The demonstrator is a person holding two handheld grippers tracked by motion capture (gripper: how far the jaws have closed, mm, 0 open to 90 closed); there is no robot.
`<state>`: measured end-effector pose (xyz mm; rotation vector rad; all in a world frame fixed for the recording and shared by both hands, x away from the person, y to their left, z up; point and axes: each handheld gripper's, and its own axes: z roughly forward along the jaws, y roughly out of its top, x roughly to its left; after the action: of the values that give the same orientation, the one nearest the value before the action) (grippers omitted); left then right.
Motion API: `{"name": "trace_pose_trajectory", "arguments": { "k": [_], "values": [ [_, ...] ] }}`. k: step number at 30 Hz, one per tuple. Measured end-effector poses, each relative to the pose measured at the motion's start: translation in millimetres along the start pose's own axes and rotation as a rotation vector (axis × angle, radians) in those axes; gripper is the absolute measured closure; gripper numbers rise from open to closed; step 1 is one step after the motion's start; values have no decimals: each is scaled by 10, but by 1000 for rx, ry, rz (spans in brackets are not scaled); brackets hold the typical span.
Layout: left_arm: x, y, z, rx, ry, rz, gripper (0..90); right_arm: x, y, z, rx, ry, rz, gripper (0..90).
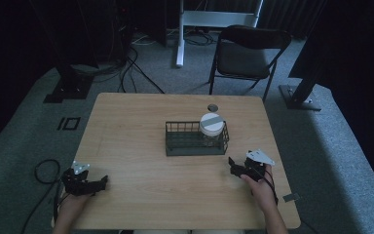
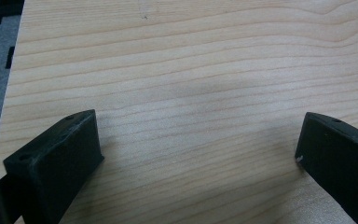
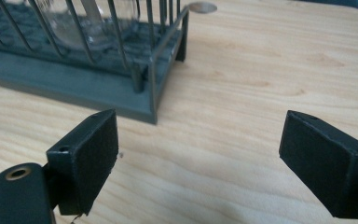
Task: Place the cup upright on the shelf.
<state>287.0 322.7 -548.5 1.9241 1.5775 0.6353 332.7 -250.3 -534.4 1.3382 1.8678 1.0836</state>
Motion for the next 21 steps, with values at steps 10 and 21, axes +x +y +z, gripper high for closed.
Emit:
{"name": "trace_pose_trajectory", "arguments": {
  "k": [10,21],
  "values": [
    [1,0,-1,2,0,2,2,-93,-130,-13,37,-28,26,115],
    [1,-1,0,0,0,2,2,-168,-183,-63,93,-44,48,116]
  ]
}}
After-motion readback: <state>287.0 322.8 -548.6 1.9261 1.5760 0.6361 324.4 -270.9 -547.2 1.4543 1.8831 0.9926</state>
